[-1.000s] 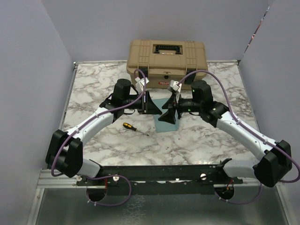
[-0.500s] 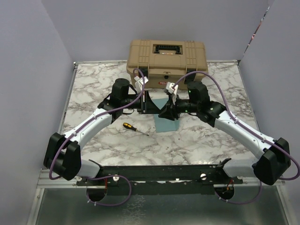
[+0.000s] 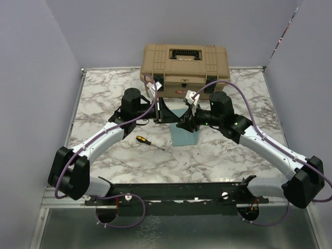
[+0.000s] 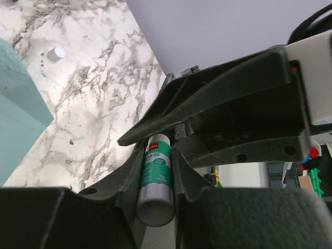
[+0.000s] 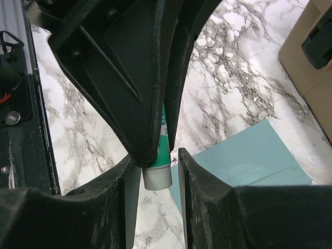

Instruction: Place the letter into the envelope and seal it

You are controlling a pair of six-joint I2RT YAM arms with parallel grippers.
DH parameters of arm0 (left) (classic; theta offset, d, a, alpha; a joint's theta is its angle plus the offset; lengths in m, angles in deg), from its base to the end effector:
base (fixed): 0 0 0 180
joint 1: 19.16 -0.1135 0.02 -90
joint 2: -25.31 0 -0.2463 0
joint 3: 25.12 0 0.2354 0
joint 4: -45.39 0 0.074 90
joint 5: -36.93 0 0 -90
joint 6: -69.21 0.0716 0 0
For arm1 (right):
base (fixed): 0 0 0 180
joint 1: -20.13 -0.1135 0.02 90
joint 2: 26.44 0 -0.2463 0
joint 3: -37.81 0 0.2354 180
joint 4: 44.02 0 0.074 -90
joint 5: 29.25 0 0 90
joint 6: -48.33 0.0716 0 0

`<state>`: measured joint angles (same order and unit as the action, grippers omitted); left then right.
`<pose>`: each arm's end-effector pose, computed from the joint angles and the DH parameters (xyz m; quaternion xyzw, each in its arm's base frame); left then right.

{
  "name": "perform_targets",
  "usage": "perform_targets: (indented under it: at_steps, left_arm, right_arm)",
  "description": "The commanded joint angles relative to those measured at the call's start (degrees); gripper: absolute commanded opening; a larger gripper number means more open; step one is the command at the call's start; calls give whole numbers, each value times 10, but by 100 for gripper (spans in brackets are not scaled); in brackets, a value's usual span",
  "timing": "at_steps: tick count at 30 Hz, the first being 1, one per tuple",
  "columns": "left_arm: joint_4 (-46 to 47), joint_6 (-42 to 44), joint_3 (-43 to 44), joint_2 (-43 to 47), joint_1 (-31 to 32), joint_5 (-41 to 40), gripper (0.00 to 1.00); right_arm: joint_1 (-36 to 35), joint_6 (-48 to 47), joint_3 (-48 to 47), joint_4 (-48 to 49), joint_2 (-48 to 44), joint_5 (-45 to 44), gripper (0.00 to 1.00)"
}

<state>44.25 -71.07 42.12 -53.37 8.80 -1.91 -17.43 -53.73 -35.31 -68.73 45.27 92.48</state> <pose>0.2551 -0.1986 0.2824 0.1287 0.7428 -0.6173 0.2251 0.2164 0.2139 0.2998 -0.4736 0.6663 0.3394 0.4654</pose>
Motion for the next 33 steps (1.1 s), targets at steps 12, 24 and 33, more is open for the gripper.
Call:
perform_targets:
  at_steps: [12, 24, 33]
  left_arm:
    - [48, -24, -6, 20, 5, 22, 3]
    - [51, -35, -8, 40, 5, -45, 55]
    - [134, -59, -43, 78, 7, -173, 66]
  right_arm:
    - [-5, 8, 35, 51, -49, -39, 15]
    - [-4, 100, 63, 149, -62, -42, 7]
    - [-5, 240, 69, 232, -22, -64, 6]
